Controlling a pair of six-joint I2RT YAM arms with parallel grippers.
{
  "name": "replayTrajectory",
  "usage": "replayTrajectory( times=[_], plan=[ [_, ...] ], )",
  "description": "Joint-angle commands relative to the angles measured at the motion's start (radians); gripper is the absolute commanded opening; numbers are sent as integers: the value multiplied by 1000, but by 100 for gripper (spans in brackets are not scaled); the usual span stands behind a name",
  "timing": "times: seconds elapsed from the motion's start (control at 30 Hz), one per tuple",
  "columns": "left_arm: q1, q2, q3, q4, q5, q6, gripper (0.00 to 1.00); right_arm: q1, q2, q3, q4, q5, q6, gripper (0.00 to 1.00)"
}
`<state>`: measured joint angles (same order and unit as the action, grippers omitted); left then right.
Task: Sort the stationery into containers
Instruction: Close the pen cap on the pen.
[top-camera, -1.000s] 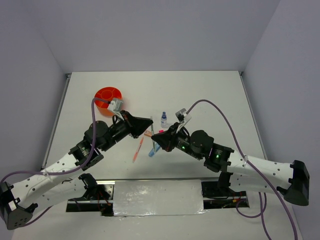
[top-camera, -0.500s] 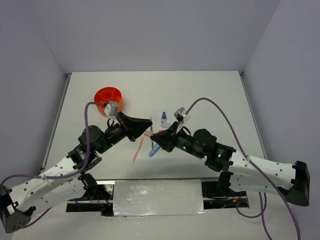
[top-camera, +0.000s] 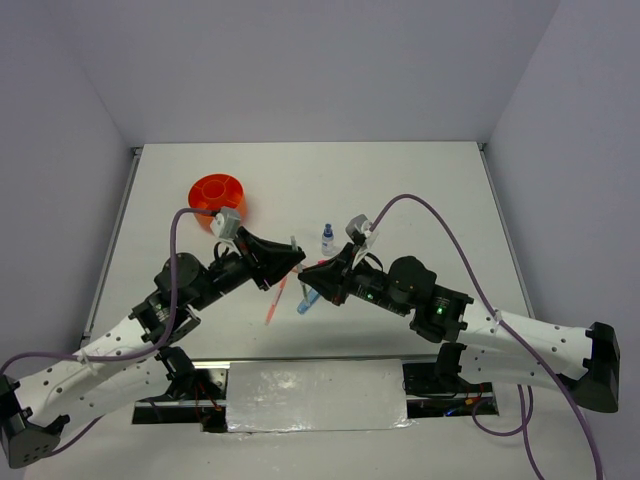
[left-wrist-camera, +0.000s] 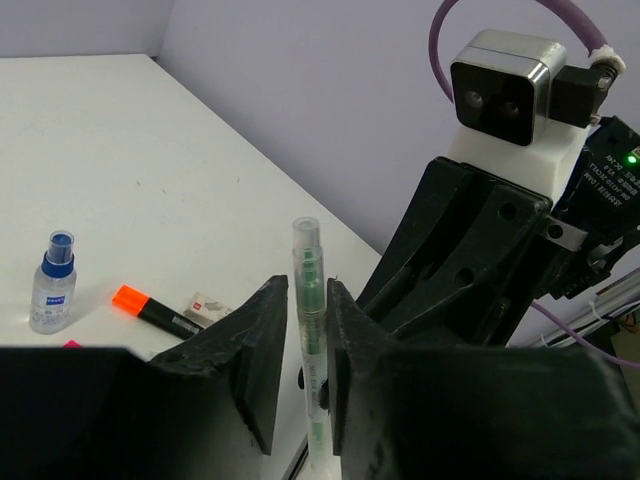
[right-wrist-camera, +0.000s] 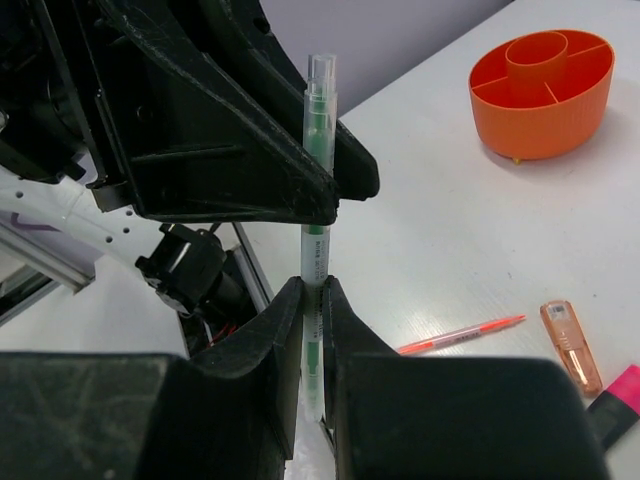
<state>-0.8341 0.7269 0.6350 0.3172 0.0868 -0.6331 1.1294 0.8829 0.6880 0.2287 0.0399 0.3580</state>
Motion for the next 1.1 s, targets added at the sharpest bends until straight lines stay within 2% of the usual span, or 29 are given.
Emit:
replayTrajectory(
  times=[0.0, 0.13, 0.3, 0.37, 0.4, 0.47, 0.5, 0.53, 0.6, 0.63, 0.83, 1.07],
  plan=[
    [-2, -4, 20, -56, 1, 30, 32, 1, -36, 70, 116, -26, -8, 0],
    [-2, -23, 8, -49, 5, 27, 24, 1, -33, 61, 126, -31, 1, 0],
    [-2, -4, 0, -44, 27, 29, 35, 1, -29, 65, 123, 5, 4, 0],
    [-2, 2, -1, -35, 50, 32, 25, 1, -21, 82, 113, 6, 2, 0],
    [-2, 5, -1, -32, 54, 32, 13, 1, -18, 88, 106, 5, -1, 0],
    [-2, 5, 3, -33, 57, 35, 0, 3, -16, 91, 106, -11, -5, 0],
    [-2, 5, 6, -36, 59, 36, 0, 1, -18, 90, 115, -18, -8, 2],
    [0, 0, 8, -35, 62, 38, 0, 1, -16, 87, 116, -32, -10, 18],
    [-2, -10, 9, -23, 85, 44, 0, 0, -16, 85, 120, -55, -19, 33],
    [-2, -17, 9, -20, 93, 44, 0, 1, -15, 87, 115, -63, -22, 36],
    [-2, -37, 28, -26, 133, 56, 0, 3, 4, 96, 95, -66, -36, 49],
    [-2, -37, 49, -26, 145, 49, 0, 1, 56, 108, 72, -109, -60, 51]
  ],
)
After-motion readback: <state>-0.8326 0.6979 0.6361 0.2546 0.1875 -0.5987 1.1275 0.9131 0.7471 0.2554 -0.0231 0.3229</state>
